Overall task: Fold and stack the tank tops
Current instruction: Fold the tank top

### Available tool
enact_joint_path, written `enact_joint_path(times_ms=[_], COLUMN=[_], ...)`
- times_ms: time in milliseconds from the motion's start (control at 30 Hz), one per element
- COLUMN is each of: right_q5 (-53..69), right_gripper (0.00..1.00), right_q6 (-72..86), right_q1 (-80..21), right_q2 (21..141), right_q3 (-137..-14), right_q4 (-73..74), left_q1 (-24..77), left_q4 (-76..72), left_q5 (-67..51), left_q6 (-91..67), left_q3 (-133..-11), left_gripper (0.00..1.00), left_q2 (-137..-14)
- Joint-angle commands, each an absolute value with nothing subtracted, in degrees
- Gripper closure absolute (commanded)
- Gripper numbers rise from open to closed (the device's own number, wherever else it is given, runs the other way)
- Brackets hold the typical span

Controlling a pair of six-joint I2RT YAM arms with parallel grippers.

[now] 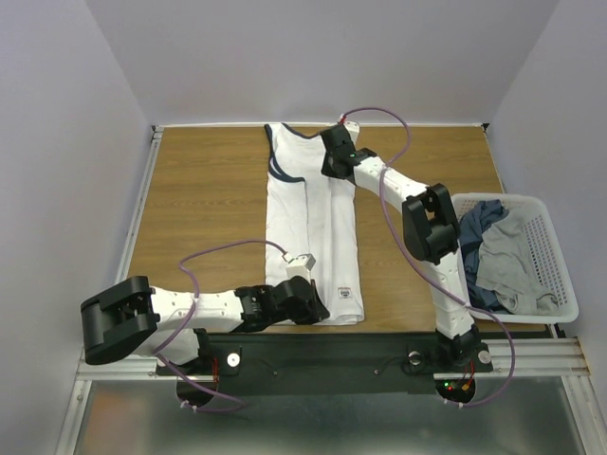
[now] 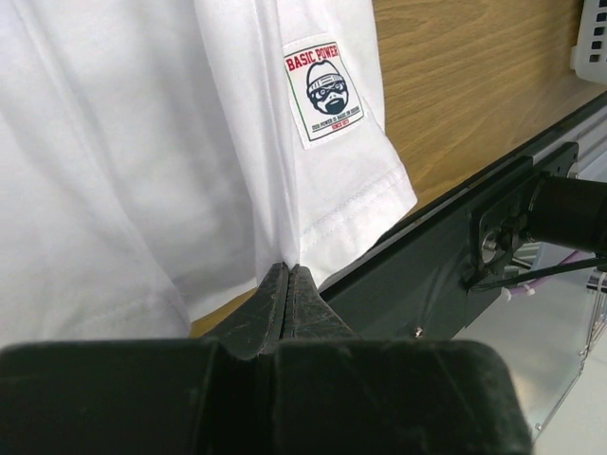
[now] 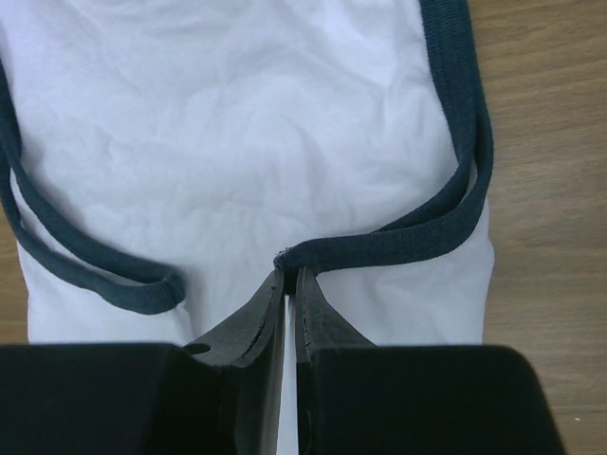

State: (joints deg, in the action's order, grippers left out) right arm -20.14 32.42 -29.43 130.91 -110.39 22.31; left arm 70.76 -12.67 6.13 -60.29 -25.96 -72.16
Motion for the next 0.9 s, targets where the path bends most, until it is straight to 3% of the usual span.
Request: enact_joint_path(times_ms=[0, 867], right_q5=[-22.9, -25.1], right_gripper=[1.00, 1.00], right_q6=[32.8, 32.3], right_q1=[-31.0, -35.8], right_q2=[132.7, 137.6], right_q3=[-114.8, -121.4], right_q4=[21.5, 22.0], left_q1=[70.9, 72.0], left_q4=[-11.7, -7.8], left_q5=[6.4, 6.9], left_q6=[-61.2, -63.4], left_q3=[-24.7, -23.3], left_gripper=[1.00, 1.00], left_q2=[-70.1, -68.6])
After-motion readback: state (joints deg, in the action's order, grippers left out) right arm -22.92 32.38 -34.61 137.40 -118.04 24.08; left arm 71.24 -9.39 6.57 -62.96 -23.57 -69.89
